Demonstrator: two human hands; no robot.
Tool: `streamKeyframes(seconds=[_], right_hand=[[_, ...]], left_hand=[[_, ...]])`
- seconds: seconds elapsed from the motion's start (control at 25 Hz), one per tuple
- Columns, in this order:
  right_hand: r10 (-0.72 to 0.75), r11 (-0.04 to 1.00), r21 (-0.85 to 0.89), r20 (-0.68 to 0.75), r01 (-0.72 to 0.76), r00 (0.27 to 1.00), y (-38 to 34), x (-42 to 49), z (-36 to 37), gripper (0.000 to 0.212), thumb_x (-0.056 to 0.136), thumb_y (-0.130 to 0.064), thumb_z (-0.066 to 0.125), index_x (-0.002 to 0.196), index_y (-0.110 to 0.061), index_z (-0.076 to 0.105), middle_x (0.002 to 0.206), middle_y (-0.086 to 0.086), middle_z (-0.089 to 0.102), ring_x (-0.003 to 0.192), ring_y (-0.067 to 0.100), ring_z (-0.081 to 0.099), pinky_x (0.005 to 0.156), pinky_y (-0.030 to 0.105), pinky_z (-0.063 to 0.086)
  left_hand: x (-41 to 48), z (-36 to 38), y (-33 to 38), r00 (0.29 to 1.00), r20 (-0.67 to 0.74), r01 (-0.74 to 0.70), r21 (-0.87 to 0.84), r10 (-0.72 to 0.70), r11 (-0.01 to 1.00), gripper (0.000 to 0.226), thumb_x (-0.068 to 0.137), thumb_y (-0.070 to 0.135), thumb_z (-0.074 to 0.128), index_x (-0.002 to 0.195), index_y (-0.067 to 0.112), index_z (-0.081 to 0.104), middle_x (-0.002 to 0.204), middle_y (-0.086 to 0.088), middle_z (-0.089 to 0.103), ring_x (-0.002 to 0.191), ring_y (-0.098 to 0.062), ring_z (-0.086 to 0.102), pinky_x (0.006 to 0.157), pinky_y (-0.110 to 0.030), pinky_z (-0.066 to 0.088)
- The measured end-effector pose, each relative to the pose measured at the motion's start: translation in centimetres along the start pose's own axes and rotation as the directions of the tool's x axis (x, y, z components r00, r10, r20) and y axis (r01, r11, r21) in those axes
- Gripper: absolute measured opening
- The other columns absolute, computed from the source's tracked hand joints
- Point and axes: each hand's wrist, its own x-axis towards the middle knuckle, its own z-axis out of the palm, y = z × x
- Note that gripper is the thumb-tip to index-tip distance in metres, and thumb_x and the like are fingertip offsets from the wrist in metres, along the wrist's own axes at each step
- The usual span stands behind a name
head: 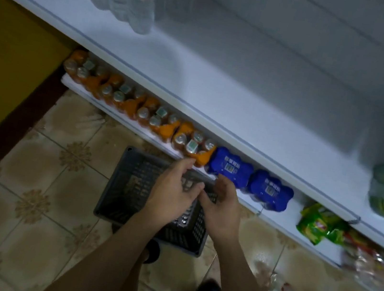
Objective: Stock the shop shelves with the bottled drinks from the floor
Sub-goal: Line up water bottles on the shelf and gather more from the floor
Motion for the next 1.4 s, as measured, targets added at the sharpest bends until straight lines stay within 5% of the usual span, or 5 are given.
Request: streamKeyframes(seconds=[0.12, 0.32, 0.64, 1.12, 1.4], right_hand=[[-0.011, 1.0, -0.002, -0.02, 0.011, 1.0, 4.4, -1.8, -4.1, 0.043, 0.086, -0.016, 0.075, 0.114, -0.032, 0.048, 0.098, -0.032, 0.051, 0.086, -0.025, 0.052, 0.071, -0.006, 0.035], [0.168, 0.979, 0.145, -0.15, -0.146, 0.974, 13.7, -6.0, -14.0, 0.058, 0.085, -0.029, 0.075, 0.137, -0.02, 0.05, 0.13, -0.003, 0.06, 0.119, 0.011, 0.055, 0.093, 0.019, 0.041], [0.375, 0.919, 0.27, -0.369, -0.288, 0.85, 28.2, -13.3, -29.2, 0.063, 0.083, -0.032, 0.076, 0.138, -0.018, 0.049, 0.131, -0.002, 0.059, 0.12, 0.014, 0.055, 0.091, 0.022, 0.042], [0.656, 0.754, 0.328, -0.342, -0.568, 0.673, 40.8, -18.9, -26.5, 0.065, 0.085, -0.044, 0.07, 0.141, -0.021, 0.047, 0.138, -0.002, 0.055, 0.12, 0.016, 0.055, 0.093, 0.029, 0.047], [0.846, 0.533, 0.354, -0.254, -0.769, 0.469, 50.5, -17.8, -26.3, 0.058, 0.088, -0.038, 0.065, 0.139, -0.015, 0.047, 0.133, 0.009, 0.059, 0.117, 0.03, 0.058, 0.089, 0.038, 0.05]], left_hand=[[-2.4, 4.7, 0.3, 0.998, 0.059, -0.008, 0.113, 0.002, 0.994, 0.054, 0.089, 0.029, 0.069, 0.137, 0.026, 0.045, 0.126, 0.015, 0.05, 0.118, 0.001, 0.045, 0.092, -0.01, 0.032], [-7.1, 17.8, 3.7, 0.972, 0.233, -0.083, 0.239, 0.026, 0.967, 0.054, 0.088, 0.024, 0.069, 0.137, 0.023, 0.046, 0.135, 0.008, 0.052, 0.122, -0.004, 0.047, 0.105, -0.027, 0.039], [-15.0, 37.6, 6.7, 0.869, 0.494, -0.142, 0.296, -0.024, 0.945, 0.055, 0.086, 0.029, 0.072, 0.135, 0.028, 0.048, 0.132, 0.012, 0.053, 0.12, -0.004, 0.048, 0.1, -0.026, 0.04], [-16.0, 47.4, -1.6, 0.59, 0.79, -0.412, 0.471, -0.165, 0.78, 0.052, 0.086, 0.027, 0.072, 0.133, 0.023, 0.05, 0.132, 0.004, 0.056, 0.121, -0.011, 0.051, 0.098, -0.026, 0.04], [-15.0, 53.8, -4.7, 0.427, 0.88, -0.597, 0.447, -0.207, 0.666, 0.05, 0.086, 0.026, 0.07, 0.132, 0.019, 0.051, 0.128, 0.001, 0.057, 0.119, -0.017, 0.053, 0.095, -0.026, 0.041]])
